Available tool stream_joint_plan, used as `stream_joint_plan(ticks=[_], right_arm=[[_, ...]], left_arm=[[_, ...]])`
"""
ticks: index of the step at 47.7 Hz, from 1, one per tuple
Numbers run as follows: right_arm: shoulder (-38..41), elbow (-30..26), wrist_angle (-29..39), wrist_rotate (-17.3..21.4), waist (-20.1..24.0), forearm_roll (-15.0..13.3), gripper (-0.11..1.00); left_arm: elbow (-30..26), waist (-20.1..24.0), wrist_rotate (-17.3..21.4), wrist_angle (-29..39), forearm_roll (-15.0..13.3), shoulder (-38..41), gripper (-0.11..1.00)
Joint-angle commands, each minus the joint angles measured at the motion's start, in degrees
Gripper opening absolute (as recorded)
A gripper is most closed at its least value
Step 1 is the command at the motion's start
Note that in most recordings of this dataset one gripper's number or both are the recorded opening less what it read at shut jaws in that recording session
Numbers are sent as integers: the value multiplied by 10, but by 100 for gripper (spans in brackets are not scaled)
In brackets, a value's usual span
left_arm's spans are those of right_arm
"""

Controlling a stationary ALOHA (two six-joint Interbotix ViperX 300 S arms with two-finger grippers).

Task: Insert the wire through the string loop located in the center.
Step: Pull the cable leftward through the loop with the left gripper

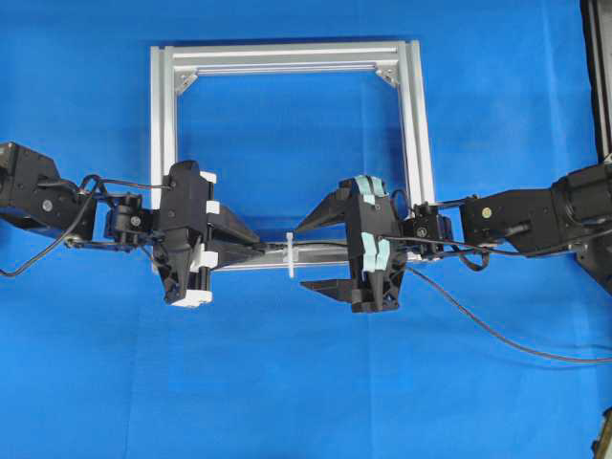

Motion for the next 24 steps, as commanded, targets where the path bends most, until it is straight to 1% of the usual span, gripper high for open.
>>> stream_joint_plan(ticks=[1,10,24], right_arm=[[-13,-3,-2,-1,0,1,90],[-13,-3,-1,-2,0,0,90],[-14,-2,2,-3,1,-2,90]], left_arm=[[-2,2,1,-3,0,-13,8],[33,2,1,-4,1,-44,8],[137,2,-6,-5,1,-138,8]])
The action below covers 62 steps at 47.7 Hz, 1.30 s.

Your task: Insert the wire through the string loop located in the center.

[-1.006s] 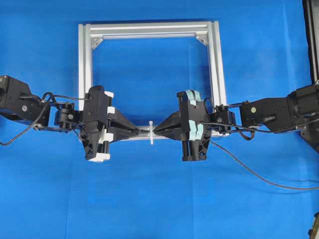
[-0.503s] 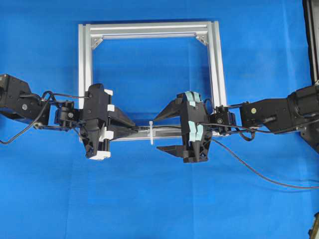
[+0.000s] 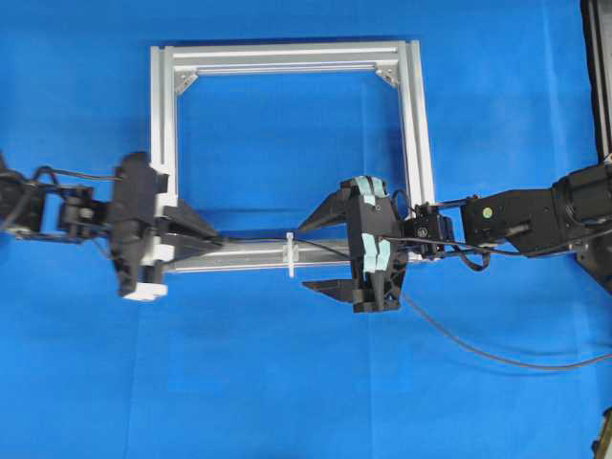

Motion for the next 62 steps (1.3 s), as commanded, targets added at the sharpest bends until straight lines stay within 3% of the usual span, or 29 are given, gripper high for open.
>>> stream_joint_plan(ticks=[1,21,38,53,57,62], right_arm=[[-15,-4,-2,-1,0,-2,90],[-16,-4,-2,-2,1,-2,90],[-17,-4,-1,-3,0,-2,90],[-16,-4,-3,-3,0,-4,90],[-16,-4,-2,-3,0,-4,90],[-17,-4,-2,-3,0,-4,90]], left_arm=[[26,1,-2,-5,1,-39,8],[126,0,-24,42,1,-149,8],[137,0,-27,155,2,-229,8],[135,0,-27,163,1,-228,9],[135,1,-30,163,2,-228,23],[135,0,-28,163,2,-228,57]])
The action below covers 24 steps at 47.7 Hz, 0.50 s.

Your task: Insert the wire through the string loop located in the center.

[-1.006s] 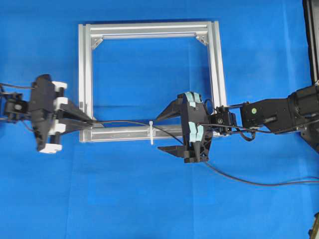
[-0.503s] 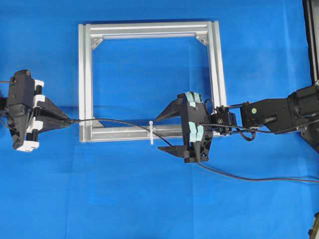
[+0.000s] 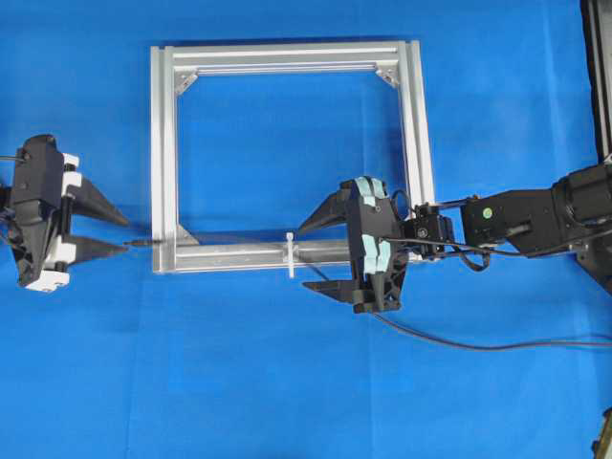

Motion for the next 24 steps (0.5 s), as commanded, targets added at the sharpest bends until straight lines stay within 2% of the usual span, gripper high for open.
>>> stream_joint_plan(ticks=[1,5,11,24], right_arm=[[-16,-4,-3,-1,1,0,90],[-16,-4,-3,-1,1,0,90],[-16,-5,-3,-1,1,0,90],[-43,-2,15,-1,1,0,90]], left_arm=[[-7,1,3,-2,2,-2,64],[-6,1,4,-2,2,-3,83],[-5,0,4,-3,2,-5,76],[-12,1,4,4,2,-26,76]])
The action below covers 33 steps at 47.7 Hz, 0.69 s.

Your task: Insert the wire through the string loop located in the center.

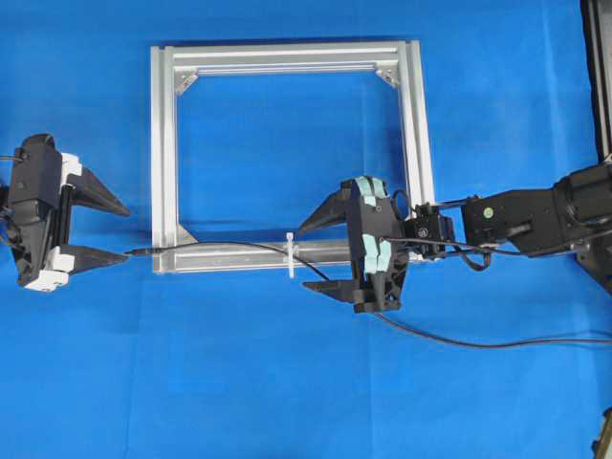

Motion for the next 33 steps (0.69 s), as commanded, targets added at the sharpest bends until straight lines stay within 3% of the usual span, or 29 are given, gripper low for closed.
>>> stream_joint_plan(ticks=[1,17,33], right_arm=[[-34,-4,9,-1,1,0,90],[-105,-4,69,-12,1,-1,90],[-128,-4,80,-15,1,-1,90]], left_arm=[[-13,1,3,4,1,-16,76],[-28,0,11,42,2,-77,76],[-33,1,11,63,3,-119,76]])
